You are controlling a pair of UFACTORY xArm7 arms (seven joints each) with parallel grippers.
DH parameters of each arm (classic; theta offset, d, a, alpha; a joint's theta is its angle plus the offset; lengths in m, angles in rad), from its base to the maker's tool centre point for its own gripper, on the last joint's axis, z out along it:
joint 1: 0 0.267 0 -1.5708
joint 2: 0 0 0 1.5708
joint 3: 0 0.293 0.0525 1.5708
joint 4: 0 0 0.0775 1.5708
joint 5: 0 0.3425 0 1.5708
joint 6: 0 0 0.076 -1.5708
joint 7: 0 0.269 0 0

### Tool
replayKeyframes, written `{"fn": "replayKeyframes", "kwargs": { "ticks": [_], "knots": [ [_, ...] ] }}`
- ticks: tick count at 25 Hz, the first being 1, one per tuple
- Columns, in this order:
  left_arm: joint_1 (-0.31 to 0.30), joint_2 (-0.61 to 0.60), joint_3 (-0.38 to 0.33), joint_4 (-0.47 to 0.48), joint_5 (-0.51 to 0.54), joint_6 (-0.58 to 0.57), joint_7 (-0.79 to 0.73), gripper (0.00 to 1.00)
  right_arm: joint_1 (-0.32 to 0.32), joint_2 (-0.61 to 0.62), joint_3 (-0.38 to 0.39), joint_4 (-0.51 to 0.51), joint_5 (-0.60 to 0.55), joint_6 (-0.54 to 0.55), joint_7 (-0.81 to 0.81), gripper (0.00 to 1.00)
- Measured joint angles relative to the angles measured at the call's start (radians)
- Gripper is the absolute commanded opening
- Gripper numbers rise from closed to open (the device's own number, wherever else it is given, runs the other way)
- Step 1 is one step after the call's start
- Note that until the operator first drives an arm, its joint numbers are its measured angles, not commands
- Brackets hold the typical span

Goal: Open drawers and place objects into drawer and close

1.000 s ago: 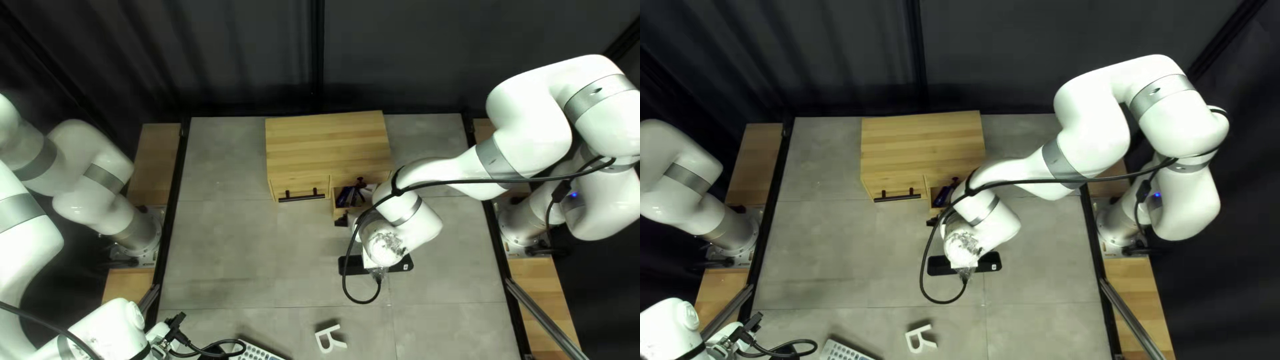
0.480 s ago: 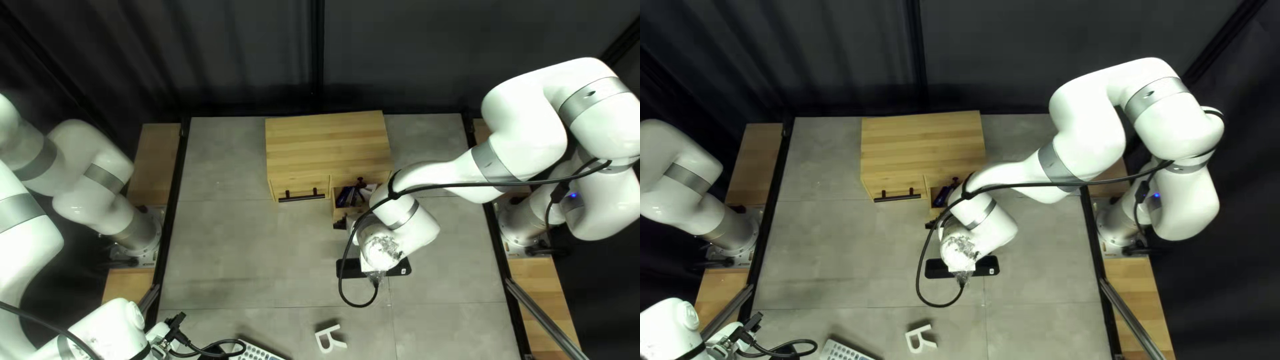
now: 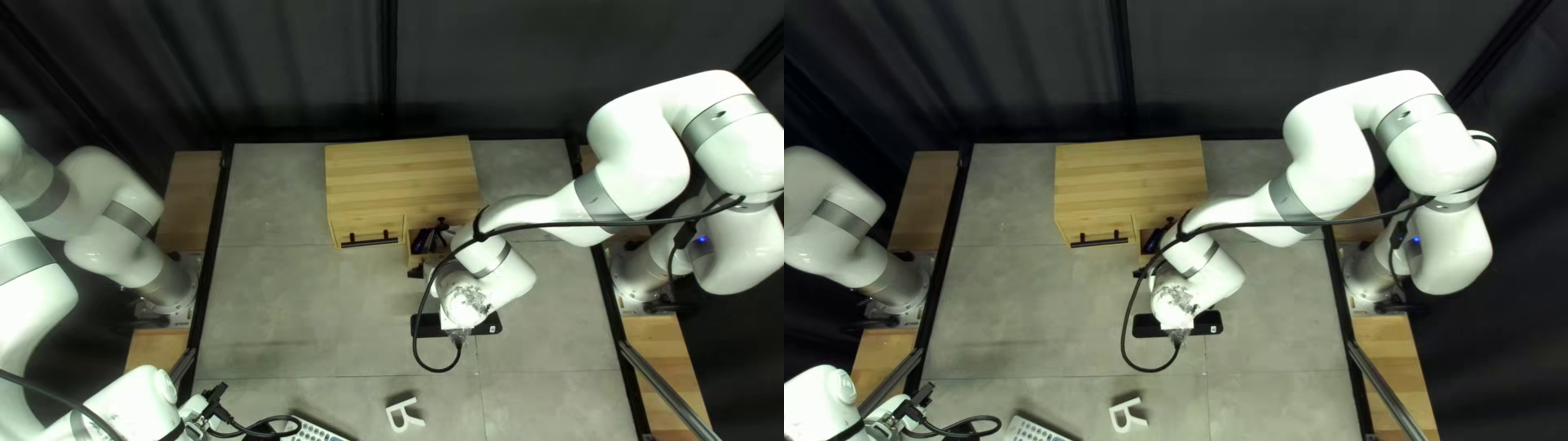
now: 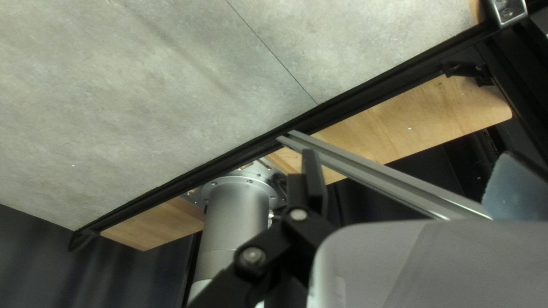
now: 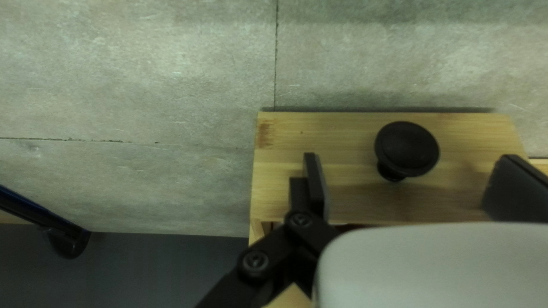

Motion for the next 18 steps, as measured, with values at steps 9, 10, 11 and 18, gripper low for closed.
{"fn": "replayKeyframes", "kwargs": {
  "ticks": [9, 10, 11, 18],
  "knots": [
    [0.0, 0.0, 0.0, 0.0, 0.0, 0.0, 0.0, 1.0, -0.005, -0.013, -0.007, -0.016, -0.014, -0.006, 0.001, 1.0],
    [0.0, 0.0, 0.0, 0.0, 0.0, 0.0, 0.0, 1.0, -0.006, -0.014, -0.007, -0.017, -0.015, -0.006, 0.001, 1.0],
    [0.0, 0.0, 0.0, 0.0, 0.0, 0.0, 0.0, 1.0, -0.007, -0.015, -0.008, -0.018, -0.016, -0.007, 0.001, 1.0],
    [0.0, 0.0, 0.0, 0.0, 0.0, 0.0, 0.0, 1.0, -0.009, -0.011, -0.014, -0.018, -0.03, -0.01, 0.006, 1.0]
  ]
}}
